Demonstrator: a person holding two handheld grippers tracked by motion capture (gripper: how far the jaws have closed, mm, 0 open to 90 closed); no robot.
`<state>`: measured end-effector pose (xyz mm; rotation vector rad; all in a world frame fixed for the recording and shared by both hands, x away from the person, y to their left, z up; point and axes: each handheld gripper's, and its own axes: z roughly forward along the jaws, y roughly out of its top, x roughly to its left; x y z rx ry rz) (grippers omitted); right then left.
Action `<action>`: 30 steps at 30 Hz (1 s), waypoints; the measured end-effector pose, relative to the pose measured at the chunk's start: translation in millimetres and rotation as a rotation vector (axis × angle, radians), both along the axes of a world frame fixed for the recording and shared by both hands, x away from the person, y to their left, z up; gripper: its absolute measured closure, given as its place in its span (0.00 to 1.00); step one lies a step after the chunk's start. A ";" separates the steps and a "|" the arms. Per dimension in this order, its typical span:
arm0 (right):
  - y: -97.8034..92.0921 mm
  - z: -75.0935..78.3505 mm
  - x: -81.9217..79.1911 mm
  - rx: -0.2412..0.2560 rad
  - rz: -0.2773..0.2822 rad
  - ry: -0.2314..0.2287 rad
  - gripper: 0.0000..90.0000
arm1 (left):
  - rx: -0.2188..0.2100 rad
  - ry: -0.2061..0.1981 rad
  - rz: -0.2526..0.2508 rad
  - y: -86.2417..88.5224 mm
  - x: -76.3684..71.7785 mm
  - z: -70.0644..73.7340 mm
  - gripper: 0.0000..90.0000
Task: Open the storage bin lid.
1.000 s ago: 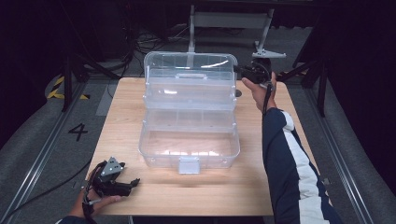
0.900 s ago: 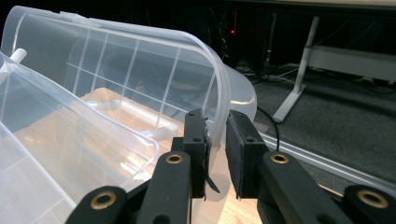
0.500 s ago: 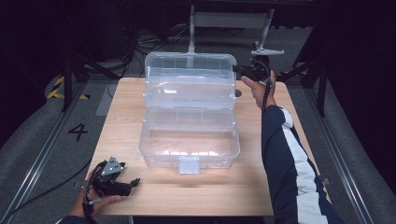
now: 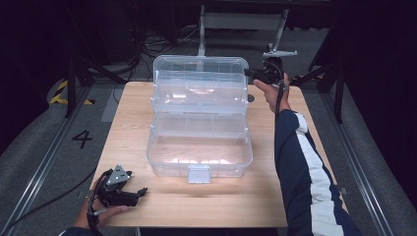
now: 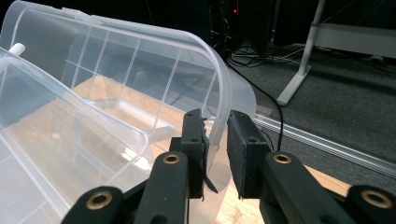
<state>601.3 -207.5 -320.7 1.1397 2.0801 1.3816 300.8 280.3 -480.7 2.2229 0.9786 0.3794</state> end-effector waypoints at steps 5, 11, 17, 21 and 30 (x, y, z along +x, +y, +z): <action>1.2 -2.9 3.0 -0.048 -0.020 0.003 0.95 | -0.004 0.003 0.003 -0.3 -0.3 -0.1 0.17; 15.0 -12.5 4.8 -0.082 0.029 0.014 0.98 | -0.001 -0.001 -0.002 0.0 0.2 0.0 0.17; 18.1 -25.3 9.1 -0.099 0.009 0.040 0.98 | -0.005 0.002 -0.003 0.0 -0.4 -0.1 0.18; 19.4 -24.3 8.4 -0.114 0.008 0.034 0.98 | -0.005 0.004 -0.001 0.0 -0.6 -0.1 0.18; 18.8 -19.0 3.0 -0.143 0.011 0.018 0.96 | -0.001 0.001 -0.002 0.1 -0.6 0.0 0.18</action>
